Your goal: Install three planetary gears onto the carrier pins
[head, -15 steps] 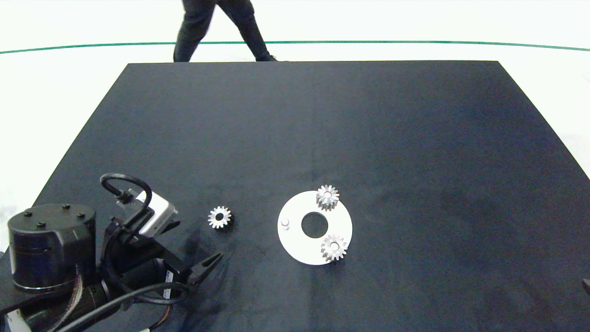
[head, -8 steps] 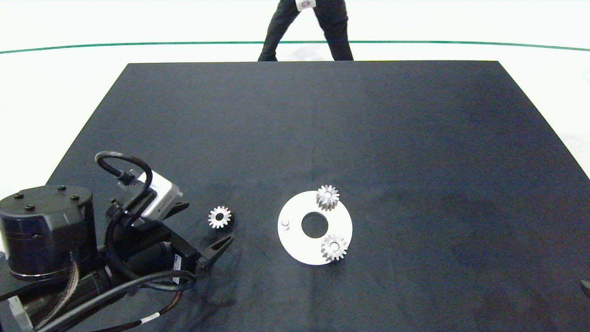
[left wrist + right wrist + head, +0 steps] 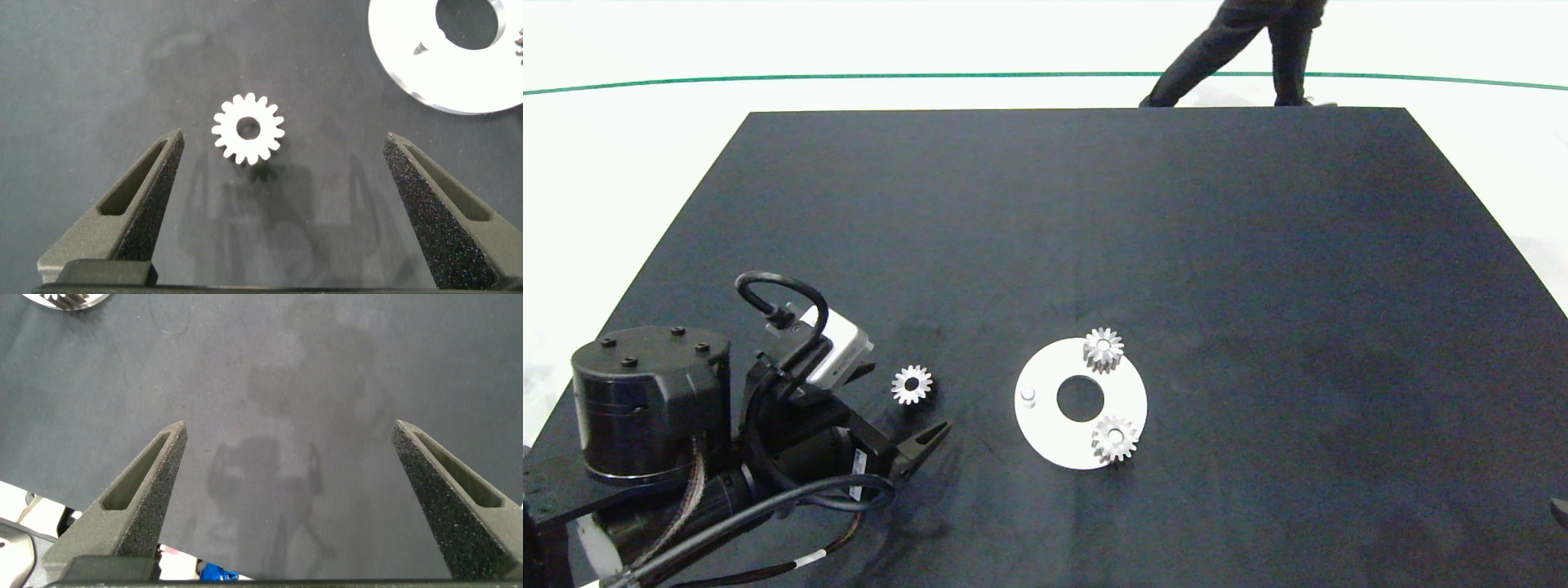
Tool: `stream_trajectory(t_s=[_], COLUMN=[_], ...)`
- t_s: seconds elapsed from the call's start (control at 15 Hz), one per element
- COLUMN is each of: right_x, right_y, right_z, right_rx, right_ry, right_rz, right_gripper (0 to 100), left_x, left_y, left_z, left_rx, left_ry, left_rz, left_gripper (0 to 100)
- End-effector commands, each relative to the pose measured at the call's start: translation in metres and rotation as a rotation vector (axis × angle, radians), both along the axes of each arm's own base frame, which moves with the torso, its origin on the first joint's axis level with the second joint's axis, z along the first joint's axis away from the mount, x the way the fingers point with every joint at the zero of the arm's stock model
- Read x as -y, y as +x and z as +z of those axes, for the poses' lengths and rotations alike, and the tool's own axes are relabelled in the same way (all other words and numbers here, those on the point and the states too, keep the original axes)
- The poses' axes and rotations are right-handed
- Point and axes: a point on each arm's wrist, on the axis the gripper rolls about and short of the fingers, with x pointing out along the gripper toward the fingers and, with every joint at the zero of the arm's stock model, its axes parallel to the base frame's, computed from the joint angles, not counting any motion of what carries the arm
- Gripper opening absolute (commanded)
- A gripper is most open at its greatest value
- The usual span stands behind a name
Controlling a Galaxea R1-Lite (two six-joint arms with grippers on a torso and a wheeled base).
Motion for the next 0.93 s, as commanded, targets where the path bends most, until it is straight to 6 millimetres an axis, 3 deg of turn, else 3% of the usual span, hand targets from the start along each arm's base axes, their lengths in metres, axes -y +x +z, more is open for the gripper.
stream_trajectory(t_s=[0.07,0.93], right_x=[0.0,0.001], right_y=[-0.001,-0.002], right_z=[0.0,0.0], right_rx=[0.0,0.007], right_ry=[-0.003,-0.006], right_rz=[0.0,0.003], right_gripper=[100,100], left_x=[0.008,0.014], left_y=[0.007,0.022], left_z=[-0.003,-0.005], left_rx=[-0.012,-0.017], left_ry=[0.012,0.02], left_rz=[-0.015,-0.006], left_gripper=[100,100])
